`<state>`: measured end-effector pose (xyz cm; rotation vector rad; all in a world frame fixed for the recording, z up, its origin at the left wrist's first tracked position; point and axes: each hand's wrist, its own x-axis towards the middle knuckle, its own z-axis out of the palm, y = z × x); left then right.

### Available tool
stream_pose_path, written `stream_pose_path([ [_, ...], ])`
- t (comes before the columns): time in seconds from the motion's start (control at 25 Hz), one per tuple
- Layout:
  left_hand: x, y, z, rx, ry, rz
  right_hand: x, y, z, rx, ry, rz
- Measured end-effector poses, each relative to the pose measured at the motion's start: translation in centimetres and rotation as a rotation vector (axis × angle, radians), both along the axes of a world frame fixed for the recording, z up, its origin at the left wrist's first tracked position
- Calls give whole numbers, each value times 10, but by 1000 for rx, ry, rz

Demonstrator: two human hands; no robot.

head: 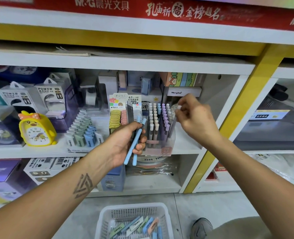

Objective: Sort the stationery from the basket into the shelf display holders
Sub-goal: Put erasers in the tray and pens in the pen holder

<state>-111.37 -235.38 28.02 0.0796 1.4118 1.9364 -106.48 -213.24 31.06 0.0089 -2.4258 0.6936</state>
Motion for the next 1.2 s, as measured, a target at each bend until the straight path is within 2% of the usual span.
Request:
stream_pose_path([
  [0.12, 0, -1, 0, -17, 15, 4, 1, -3, -11, 43, -118, 46],
  [0.4, 3, 0, 2, -1, 11, 31, 5, -9, -10, 85, -124, 96],
  [0.6, 4, -2, 0, 22, 25, 25, 4, -1, -12, -55, -138, 35],
  [0.72, 2, -3, 0, 35, 50, 13, 3, -7, -10, 177, -221, 28],
  [0.8, 2, -2, 0, 46, 66, -8, 2, -13, -3, 236, -143, -7],
  [0.84, 3, -2, 0, 54, 74, -19, 2, -18, 2, 169, -109, 9],
  [0.88, 3, -2, 1, 62, 81, -28, 2, -26, 7, 14, -114, 63],
  [0.96, 4, -2, 2, 76, 97, -37, 1, -44, 13, -318, -246, 181],
  [1.04, 5, -1, 4, 94, 115, -37, -2, -54, 15, -461, -316, 234],
  [1.2, 5, -5, 7, 114, 98, -27, -6, -51, 24, -747, -292, 268],
])
